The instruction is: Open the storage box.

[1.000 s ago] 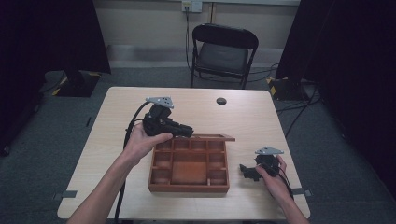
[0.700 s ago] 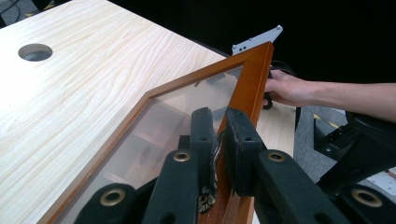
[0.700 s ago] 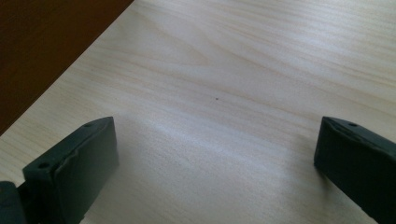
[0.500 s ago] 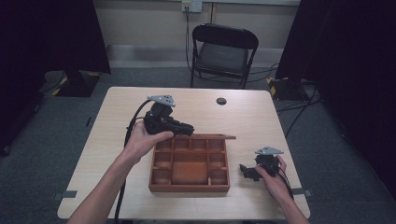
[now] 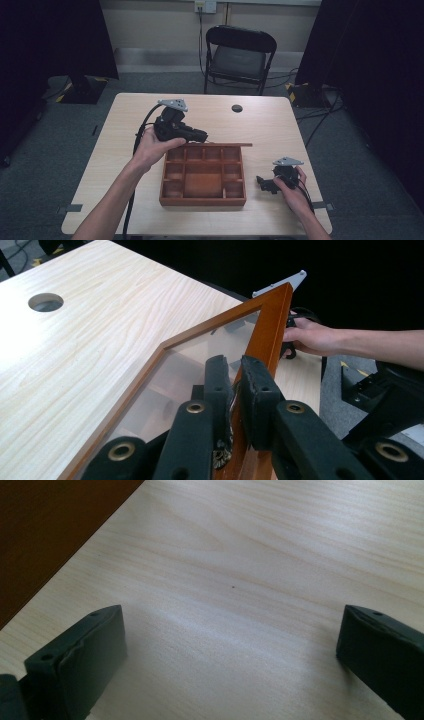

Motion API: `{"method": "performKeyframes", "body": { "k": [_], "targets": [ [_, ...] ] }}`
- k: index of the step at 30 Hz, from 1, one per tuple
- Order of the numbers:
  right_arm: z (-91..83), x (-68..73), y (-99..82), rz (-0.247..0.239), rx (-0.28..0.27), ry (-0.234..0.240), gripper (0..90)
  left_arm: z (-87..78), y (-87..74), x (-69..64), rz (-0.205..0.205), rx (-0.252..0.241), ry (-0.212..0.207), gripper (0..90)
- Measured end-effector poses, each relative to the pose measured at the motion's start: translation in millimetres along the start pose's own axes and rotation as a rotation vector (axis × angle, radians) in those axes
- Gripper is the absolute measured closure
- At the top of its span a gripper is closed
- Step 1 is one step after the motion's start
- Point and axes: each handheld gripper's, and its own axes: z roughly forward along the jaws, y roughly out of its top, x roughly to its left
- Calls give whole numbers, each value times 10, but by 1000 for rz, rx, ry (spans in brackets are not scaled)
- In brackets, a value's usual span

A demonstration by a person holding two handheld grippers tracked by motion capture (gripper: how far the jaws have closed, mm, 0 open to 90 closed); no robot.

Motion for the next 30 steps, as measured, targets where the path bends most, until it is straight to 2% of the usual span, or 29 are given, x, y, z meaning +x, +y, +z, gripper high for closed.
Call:
{"method": "performKeyframes", "body": {
  "k": [30],
  "targets": [
    [3, 2, 2, -2, -1, 2, 0, -2, 34, 24, 6, -8, 5, 833]
  ]
}}
